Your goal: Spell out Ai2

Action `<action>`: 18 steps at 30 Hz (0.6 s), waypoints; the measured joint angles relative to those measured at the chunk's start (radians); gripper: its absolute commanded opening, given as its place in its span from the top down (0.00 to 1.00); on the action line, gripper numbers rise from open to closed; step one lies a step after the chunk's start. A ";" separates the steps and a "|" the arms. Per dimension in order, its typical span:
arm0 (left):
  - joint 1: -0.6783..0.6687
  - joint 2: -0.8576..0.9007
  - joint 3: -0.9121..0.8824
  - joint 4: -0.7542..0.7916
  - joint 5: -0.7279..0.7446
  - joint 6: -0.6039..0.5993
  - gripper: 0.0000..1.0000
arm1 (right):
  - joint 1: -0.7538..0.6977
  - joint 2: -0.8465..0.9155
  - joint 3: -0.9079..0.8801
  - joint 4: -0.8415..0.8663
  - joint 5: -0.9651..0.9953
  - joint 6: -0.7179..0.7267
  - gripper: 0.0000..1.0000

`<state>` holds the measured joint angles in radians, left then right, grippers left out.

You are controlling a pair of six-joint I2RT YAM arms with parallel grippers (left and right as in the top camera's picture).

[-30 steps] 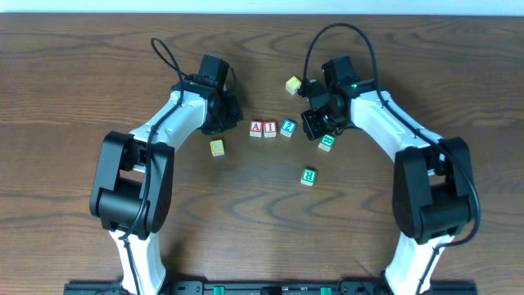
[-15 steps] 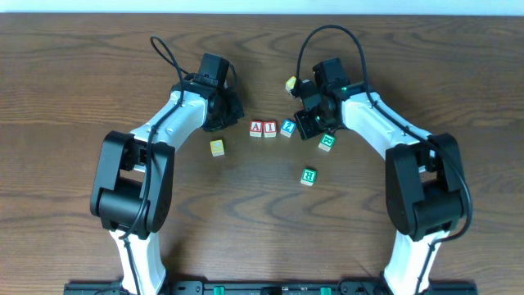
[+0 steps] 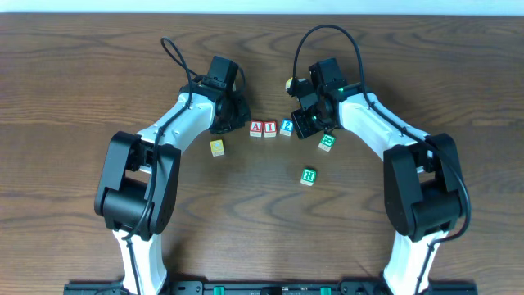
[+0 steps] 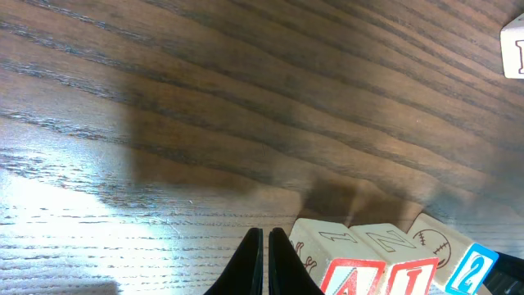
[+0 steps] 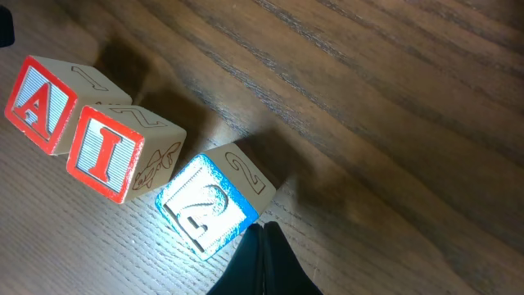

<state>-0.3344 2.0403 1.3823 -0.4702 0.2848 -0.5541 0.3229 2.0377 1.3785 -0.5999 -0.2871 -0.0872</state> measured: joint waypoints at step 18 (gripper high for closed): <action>0.000 0.055 0.000 0.004 0.090 -0.056 0.94 | 0.000 0.000 0.000 -0.036 -0.002 0.001 0.99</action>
<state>-0.3344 2.0949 1.3827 -0.4660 0.3752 -0.6102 0.3229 2.0377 1.3785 -0.6361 -0.2893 -0.0864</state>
